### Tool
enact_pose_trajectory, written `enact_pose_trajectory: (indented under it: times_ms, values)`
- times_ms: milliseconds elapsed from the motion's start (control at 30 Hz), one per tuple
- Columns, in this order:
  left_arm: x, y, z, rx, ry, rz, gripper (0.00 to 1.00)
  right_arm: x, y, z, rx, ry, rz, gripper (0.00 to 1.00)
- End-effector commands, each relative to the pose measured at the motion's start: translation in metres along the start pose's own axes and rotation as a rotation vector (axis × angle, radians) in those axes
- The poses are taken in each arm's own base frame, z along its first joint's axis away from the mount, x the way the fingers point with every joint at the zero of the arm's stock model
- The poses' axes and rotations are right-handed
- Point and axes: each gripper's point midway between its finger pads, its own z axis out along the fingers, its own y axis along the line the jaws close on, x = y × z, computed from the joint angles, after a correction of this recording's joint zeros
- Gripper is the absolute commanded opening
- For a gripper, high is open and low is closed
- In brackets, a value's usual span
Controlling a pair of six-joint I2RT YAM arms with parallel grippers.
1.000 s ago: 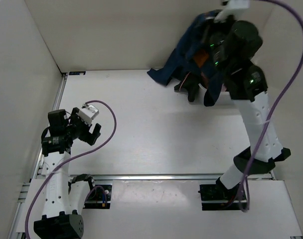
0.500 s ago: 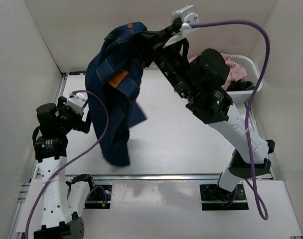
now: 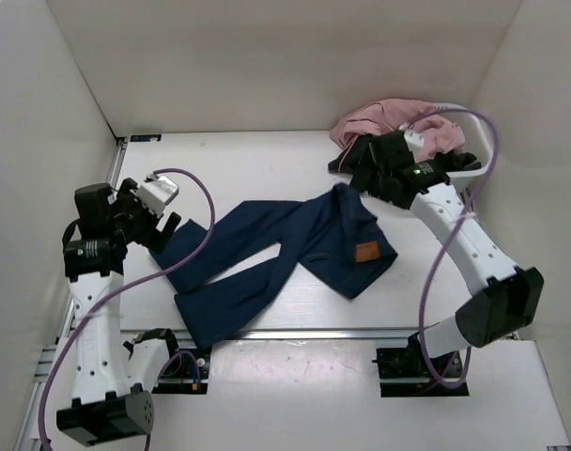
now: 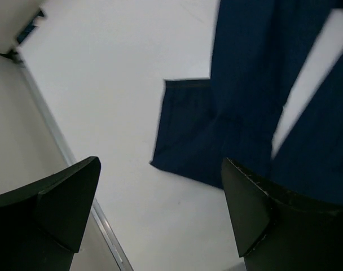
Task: Fold and stack the trousers
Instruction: Grab the trousers from the pile, then flatten the trousers out
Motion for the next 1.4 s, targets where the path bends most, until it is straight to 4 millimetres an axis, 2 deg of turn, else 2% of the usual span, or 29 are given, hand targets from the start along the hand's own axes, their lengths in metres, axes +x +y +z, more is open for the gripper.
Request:
enact_pose_trajectory:
  times_ms: [0,67,133,167,267,300,400,433,500,533,567,633,667,700,733,767,800,867,900,933,967,1000,1033,1200,1233,1267,1300,1333,1367]
  values:
    - [-0.003,-0.029,-0.007,0.191,0.004,0.072,1.00,0.060,-0.023,0.000,0.023,0.222,-0.053,0.99]
    - [0.001,-0.050,-0.008,0.313,0.018,0.036,1.00,0.076,-0.047,0.007,0.087,0.199,-0.068,0.99]
    - [-0.006,-0.074,-0.013,0.438,-0.043,0.031,1.00,0.084,-0.058,0.000,0.079,0.169,-0.028,0.99]
    - [-0.004,-0.082,-0.014,0.488,-0.047,0.026,0.98,0.106,-0.072,0.007,0.106,0.199,-0.027,0.99]
    - [0.025,-0.103,-0.009,0.553,0.005,0.014,0.95,0.139,-0.086,0.003,0.104,0.274,0.026,0.99]
    - [0.035,-0.106,-0.008,0.557,0.024,0.036,0.95,0.162,-0.097,0.005,0.125,0.332,0.030,0.99]
    - [0.068,-0.119,-0.005,0.574,0.066,0.172,0.98,0.194,-0.082,0.004,0.034,0.403,0.093,0.99]
    - [0.077,-0.118,-0.005,0.568,0.077,0.250,1.00,0.205,-0.084,0.005,0.032,0.420,0.107,0.99]
    - [0.091,-0.116,0.001,0.534,0.085,0.335,1.00,0.209,-0.082,0.008,0.020,0.415,0.112,0.99]
    - [0.099,-0.106,0.005,0.493,0.131,0.352,1.00,0.216,-0.083,0.009,0.017,0.430,0.112,0.99]
    - [0.088,-0.085,0.017,0.394,0.112,0.379,1.00,0.215,-0.077,0.012,-0.006,0.427,0.119,0.99]
    - [0.084,-0.060,0.033,0.273,0.169,0.198,1.00,0.222,-0.081,0.017,0.008,0.443,0.102,0.99]
    - [0.067,-0.035,0.035,0.197,0.180,0.170,1.00,0.229,-0.086,0.019,0.029,0.462,0.095,0.99]
    - [0.071,-0.036,0.051,0.263,0.243,0.078,1.00,0.228,-0.084,0.020,0.022,0.456,0.098,0.99]
    - [0.064,-0.035,0.058,0.278,0.265,-0.001,1.00,0.236,-0.090,0.022,0.043,0.476,0.090,0.99]
    - [0.052,-0.047,0.066,0.316,0.290,-0.105,1.00,0.239,-0.089,0.023,0.031,0.481,0.094,0.99]
    - [0.043,-0.049,0.082,0.353,0.328,-0.141,1.00,0.247,-0.091,0.026,0.019,0.490,0.097,0.99]
    - [0.040,-0.067,0.094,0.384,0.412,-0.161,1.00,0.257,-0.092,0.029,0.008,0.513,0.099,0.99]
    - [0.032,-0.097,0.105,0.463,0.432,-0.096,1.00,0.253,-0.087,0.031,-0.010,0.497,0.105,0.99]
    - [0.028,-0.113,0.108,0.502,0.439,-0.073,1.00,0.259,-0.091,0.034,0.001,0.507,0.102,0.99]
    - [0.024,-0.128,0.109,0.528,0.448,-0.052,1.00,0.259,-0.089,0.036,-0.001,0.505,0.102,0.99]
    - [0.014,-0.157,0.107,0.604,0.431,0.012,1.00,0.261,-0.087,0.037,-0.009,0.514,0.104,0.99]
    - [0.009,-0.169,0.108,0.632,0.422,0.028,1.00,0.262,-0.082,0.038,-0.030,0.524,0.110,0.99]
    - [0.012,-0.198,0.106,0.716,0.426,0.122,1.00,0.276,-0.075,0.043,-0.055,0.589,0.125,0.91]
    - [0.009,-0.220,0.091,0.781,0.398,0.192,1.00,0.278,-0.077,0.041,-0.043,0.598,0.132,0.89]
    - [0.006,-0.232,0.083,0.812,0.374,0.247,1.00,0.281,-0.079,0.041,-0.029,0.610,0.128,0.78]
    - [0.007,-0.242,0.077,0.835,0.361,0.308,1.00,0.281,-0.082,0.042,-0.010,0.607,0.138,0.72]
    - [0.020,-0.254,0.072,0.863,0.390,0.345,1.00,0.281,-0.084,0.041,-0.007,0.598,0.137,0.66]
    - [0.033,-0.257,0.075,0.854,0.433,0.369,1.00,0.281,-0.087,0.041,0.008,0.596,0.144,0.54]
